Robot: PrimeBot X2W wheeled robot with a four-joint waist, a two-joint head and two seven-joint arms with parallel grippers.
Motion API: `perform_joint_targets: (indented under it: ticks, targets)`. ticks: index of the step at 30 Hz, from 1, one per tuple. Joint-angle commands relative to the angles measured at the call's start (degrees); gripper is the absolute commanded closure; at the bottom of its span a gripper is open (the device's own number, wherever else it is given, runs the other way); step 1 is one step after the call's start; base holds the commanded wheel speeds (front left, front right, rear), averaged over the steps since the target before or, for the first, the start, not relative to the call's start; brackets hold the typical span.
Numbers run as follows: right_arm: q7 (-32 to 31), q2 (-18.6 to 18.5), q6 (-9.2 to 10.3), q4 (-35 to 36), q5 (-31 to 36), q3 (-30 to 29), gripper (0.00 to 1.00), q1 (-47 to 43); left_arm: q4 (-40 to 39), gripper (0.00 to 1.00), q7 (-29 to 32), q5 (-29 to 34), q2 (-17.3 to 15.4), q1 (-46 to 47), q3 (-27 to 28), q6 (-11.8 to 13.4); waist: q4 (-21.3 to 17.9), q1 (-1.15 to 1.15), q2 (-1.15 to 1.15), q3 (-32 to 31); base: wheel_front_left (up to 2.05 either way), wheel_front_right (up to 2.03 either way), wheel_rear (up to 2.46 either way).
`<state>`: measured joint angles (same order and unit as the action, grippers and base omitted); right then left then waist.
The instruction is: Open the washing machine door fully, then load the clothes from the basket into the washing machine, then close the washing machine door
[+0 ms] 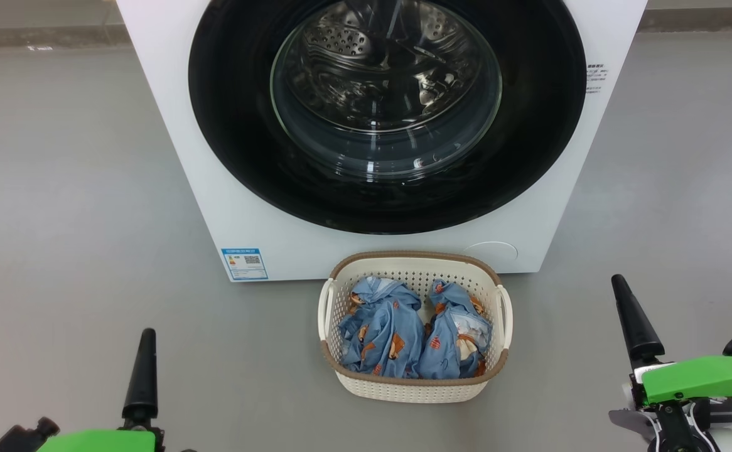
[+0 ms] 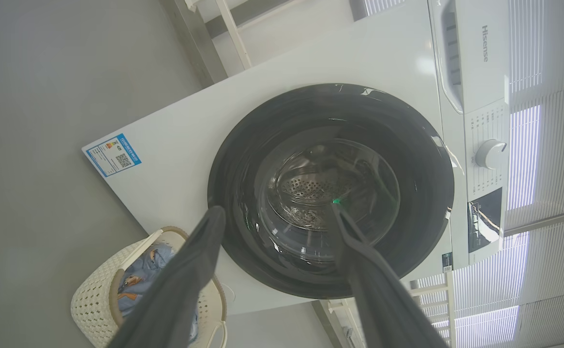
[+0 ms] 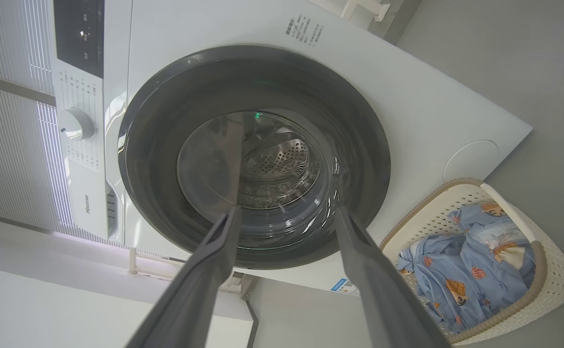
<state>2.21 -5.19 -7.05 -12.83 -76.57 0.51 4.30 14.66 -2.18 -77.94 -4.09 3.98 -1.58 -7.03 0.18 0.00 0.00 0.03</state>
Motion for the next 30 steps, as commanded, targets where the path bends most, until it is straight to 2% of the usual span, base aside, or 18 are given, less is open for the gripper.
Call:
perform_joint_targets:
  ticks: [1, 13, 20, 30]
  targets:
    - [0.84, -1.30, -0.24, 1.93, 2.25, 1.16, 0.00, 2.73, -2.03, 0.00, -0.71, 1.59, -0.95, 2.94, 0.45, -0.28, 0.00, 0.00, 0.00, -0.02, 0.00, 0.00, 0.00]
    - [2.88, -2.57, -0.28, 1.64, 14.39, 3.46, 0.00, 3.77, -1.35, 0.00, -2.78, 14.71, -2.04, 3.49, -1.13, 0.83, 0.02, 0.00, 0.00, -0.13, 0.00, 0.00, 0.00]
    - [4.23, -3.43, -0.30, 0.52, 24.62, 4.72, 0.00, 4.59, -1.35, 0.00, -4.15, 23.44, -2.60, 3.71, -1.46, 1.76, 0.00, 0.00, 0.00, -0.02, 0.00, 0.00, 0.00]
    - [5.93, -3.59, -0.33, -1.05, 35.05, 6.11, 0.00, 5.32, -0.39, 0.00, -5.87, 30.44, -2.94, 4.05, -2.55, 2.00, 0.16, 0.00, 0.00, 0.01, 0.00, 0.00, 0.00]
